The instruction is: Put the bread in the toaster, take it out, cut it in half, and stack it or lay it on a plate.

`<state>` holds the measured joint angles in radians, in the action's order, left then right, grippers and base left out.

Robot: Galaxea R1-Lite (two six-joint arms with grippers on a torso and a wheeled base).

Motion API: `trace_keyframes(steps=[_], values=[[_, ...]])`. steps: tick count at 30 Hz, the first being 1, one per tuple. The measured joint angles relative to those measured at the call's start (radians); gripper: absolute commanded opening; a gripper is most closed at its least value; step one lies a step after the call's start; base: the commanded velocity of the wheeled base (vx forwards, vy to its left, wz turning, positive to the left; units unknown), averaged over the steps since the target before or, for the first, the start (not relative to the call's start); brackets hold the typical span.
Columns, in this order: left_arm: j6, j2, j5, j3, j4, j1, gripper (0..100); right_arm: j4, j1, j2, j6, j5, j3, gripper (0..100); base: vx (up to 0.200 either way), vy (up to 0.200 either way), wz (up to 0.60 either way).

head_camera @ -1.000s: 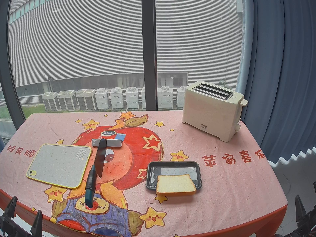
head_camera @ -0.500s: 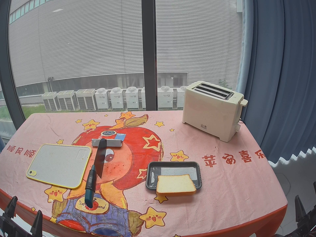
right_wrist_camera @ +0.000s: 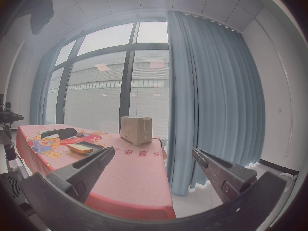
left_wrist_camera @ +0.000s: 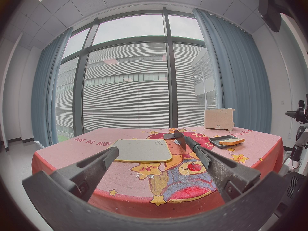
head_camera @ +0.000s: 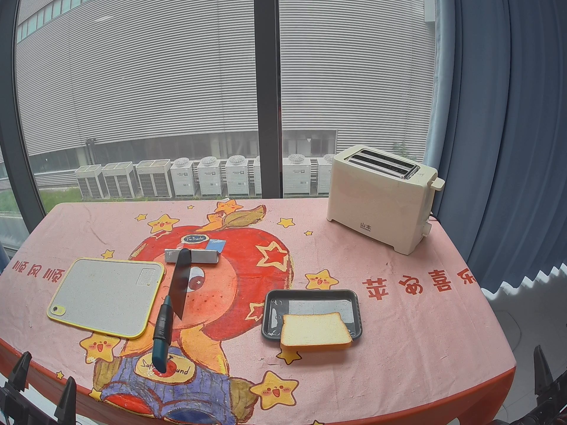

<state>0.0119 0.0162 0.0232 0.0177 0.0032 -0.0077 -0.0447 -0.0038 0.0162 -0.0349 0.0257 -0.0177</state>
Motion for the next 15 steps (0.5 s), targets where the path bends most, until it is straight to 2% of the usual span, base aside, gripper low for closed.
trace_keyframes(steps=[15], values=[[0.000,0.000,0.000,0.000,0.000,0.000,100,-0.025,0.000,0.000,-0.002,0.003,0.000,100,0.000,0.000,0.00]])
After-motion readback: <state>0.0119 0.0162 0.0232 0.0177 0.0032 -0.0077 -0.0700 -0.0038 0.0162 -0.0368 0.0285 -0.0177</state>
